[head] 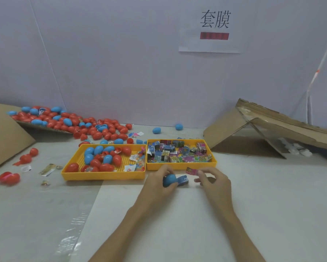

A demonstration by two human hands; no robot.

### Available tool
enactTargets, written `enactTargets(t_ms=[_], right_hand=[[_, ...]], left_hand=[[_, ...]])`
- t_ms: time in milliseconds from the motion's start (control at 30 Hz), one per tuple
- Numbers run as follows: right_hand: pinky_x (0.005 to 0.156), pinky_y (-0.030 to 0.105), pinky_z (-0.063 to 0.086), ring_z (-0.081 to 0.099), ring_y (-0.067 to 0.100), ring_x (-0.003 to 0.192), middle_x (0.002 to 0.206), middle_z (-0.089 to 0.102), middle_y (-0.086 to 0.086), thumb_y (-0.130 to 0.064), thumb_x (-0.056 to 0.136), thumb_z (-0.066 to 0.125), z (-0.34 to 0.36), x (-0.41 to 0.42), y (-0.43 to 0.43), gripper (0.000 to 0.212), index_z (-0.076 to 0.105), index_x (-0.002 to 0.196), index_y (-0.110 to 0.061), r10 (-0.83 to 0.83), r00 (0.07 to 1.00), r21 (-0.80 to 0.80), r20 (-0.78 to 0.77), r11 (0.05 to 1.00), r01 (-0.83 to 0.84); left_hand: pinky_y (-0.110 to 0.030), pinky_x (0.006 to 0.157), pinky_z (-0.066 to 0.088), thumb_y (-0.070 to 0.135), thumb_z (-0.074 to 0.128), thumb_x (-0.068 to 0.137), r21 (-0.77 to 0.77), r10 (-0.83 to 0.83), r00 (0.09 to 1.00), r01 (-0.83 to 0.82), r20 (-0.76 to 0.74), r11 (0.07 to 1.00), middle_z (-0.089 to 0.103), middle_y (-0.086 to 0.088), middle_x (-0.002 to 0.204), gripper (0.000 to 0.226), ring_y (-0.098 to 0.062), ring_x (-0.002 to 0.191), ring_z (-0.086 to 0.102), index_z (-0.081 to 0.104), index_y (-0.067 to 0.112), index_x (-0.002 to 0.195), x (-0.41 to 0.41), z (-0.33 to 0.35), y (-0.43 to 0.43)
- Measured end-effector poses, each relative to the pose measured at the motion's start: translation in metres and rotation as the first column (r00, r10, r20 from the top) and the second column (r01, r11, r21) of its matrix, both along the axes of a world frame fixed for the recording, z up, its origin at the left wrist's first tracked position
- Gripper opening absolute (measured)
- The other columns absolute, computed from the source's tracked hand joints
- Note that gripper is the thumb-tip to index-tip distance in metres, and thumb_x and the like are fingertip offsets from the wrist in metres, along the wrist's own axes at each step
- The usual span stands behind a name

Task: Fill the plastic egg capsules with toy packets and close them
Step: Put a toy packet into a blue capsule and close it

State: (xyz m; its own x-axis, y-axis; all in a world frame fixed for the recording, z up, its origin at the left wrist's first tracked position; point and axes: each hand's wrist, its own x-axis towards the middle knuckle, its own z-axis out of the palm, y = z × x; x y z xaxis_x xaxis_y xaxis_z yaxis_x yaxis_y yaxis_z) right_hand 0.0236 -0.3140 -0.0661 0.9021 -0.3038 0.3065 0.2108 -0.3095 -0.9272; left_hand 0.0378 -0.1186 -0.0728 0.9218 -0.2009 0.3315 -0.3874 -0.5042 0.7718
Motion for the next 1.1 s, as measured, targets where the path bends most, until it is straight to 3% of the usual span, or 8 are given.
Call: enactTargets(t_ms=[133, 267, 367, 433, 567, 733, 900, 1100], right_hand=[[0.065, 0.023, 0.054, 0.074, 0.013, 0.068, 0.081, 0.074, -0.009, -0.014, 0.085, 0.079, 0.005, -0.003, 0.003, 0.011, 0.072, 0.077, -0.019, 0.045, 0.999, -0.019, 0.019, 0.999, -0.044], [0.062, 0.016, 0.051, 0.074, 0.014, 0.069, 0.077, 0.073, -0.005, -0.017, 0.081, 0.084, 0.01, -0.006, 0.007, 0.014, 0.07, 0.076, -0.016, 0.098, 0.993, 0.035, 0.062, 0.994, -0.1], [0.064, 0.019, 0.052, 0.074, 0.015, 0.07, 0.079, 0.073, -0.005, -0.009, 0.08, 0.083, 0.011, -0.008, 0.01, 0.016, 0.069, 0.077, -0.017, 0.142, 0.986, 0.027, 0.085, 0.989, -0.145], [0.066, 0.024, 0.054, 0.074, 0.014, 0.071, 0.081, 0.073, -0.006, 0.0, 0.079, 0.081, 0.009, -0.009, 0.012, 0.022, 0.069, 0.078, -0.018, 0.17, 0.98, -0.001, 0.101, 0.985, -0.171], [0.071, 0.026, 0.058, 0.074, 0.016, 0.077, 0.085, 0.075, -0.004, 0.001, 0.081, 0.08, 0.006, -0.011, 0.017, 0.021, 0.07, 0.081, -0.018, 0.262, 0.951, -0.051, 0.164, 0.965, -0.258], [0.069, 0.018, 0.054, 0.071, 0.015, 0.081, 0.086, 0.072, -0.005, 0.01, 0.078, 0.078, 0.005, -0.013, 0.021, 0.027, 0.072, 0.083, -0.016, 0.327, 0.899, -0.175, 0.29, 0.942, -0.286], [0.067, 0.017, 0.052, 0.067, 0.014, 0.08, 0.084, 0.068, -0.009, 0.017, 0.072, 0.073, 0.008, -0.012, 0.017, 0.035, 0.07, 0.078, -0.017, 0.32, 0.884, -0.24, 0.34, 0.939, -0.248], [0.064, 0.017, 0.052, 0.068, 0.011, 0.083, 0.089, 0.068, -0.013, -0.003, 0.076, 0.076, 0.006, -0.011, 0.019, 0.017, 0.068, 0.076, -0.018, 0.328, 0.86, -0.319, 0.392, 0.925, -0.207]], left_hand=[[-0.012, 0.067, 0.046, 0.019, 0.076, 0.09, -0.126, 0.015, 1.0, -0.012, 0.024, 0.992, 0.066, 0.021, 0.093, 0.024, 0.0, 0.086, 0.062, 0.062, 0.029, 0.106, 0.001, -0.001, 0.003], [-0.009, 0.065, 0.04, 0.016, 0.061, 0.1, -0.11, -0.044, 0.997, 0.052, 0.068, 0.993, 0.061, 0.032, 0.083, 0.027, 0.005, 0.072, 0.058, 0.058, 0.033, 0.122, -0.002, 0.0, 0.002], [-0.011, 0.083, 0.041, 0.014, 0.053, 0.104, -0.089, -0.075, 0.995, 0.08, 0.063, 0.993, 0.062, 0.02, 0.11, 0.025, 0.004, 0.102, 0.058, 0.065, 0.032, 0.116, -0.005, 0.003, 0.003], [-0.012, 0.085, 0.042, 0.027, 0.051, 0.102, -0.138, -0.069, 0.997, 0.073, 0.033, 0.988, 0.061, 0.017, 0.113, 0.019, 0.001, 0.108, 0.057, 0.063, 0.04, 0.11, -0.006, 0.007, 0.004], [-0.027, 0.067, 0.044, 0.046, 0.061, 0.092, -0.241, -0.046, 0.999, 0.045, -0.001, 0.97, 0.061, 0.025, 0.107, 0.015, -0.009, 0.082, 0.057, 0.064, 0.04, 0.106, -0.009, 0.01, 0.002], [-0.019, 0.063, 0.041, 0.031, 0.064, 0.094, -0.219, -0.147, 0.988, 0.155, 0.049, 0.963, 0.065, 0.016, 0.104, 0.01, -0.009, 0.084, 0.061, 0.066, 0.036, 0.103, -0.012, 0.008, -0.003], [-0.01, 0.068, 0.043, 0.027, 0.058, 0.092, -0.284, -0.156, 0.988, 0.145, -0.018, 0.948, 0.063, 0.026, 0.09, 0.013, 0.004, 0.078, 0.059, 0.066, 0.026, 0.103, -0.013, 0.013, -0.006], [-0.012, 0.05, 0.035, 0.018, 0.055, 0.088, -0.394, -0.212, 0.976, 0.179, -0.041, 0.902, 0.057, 0.024, 0.073, 0.017, 0.001, 0.057, 0.047, 0.065, 0.029, 0.095, -0.014, 0.019, -0.005]])
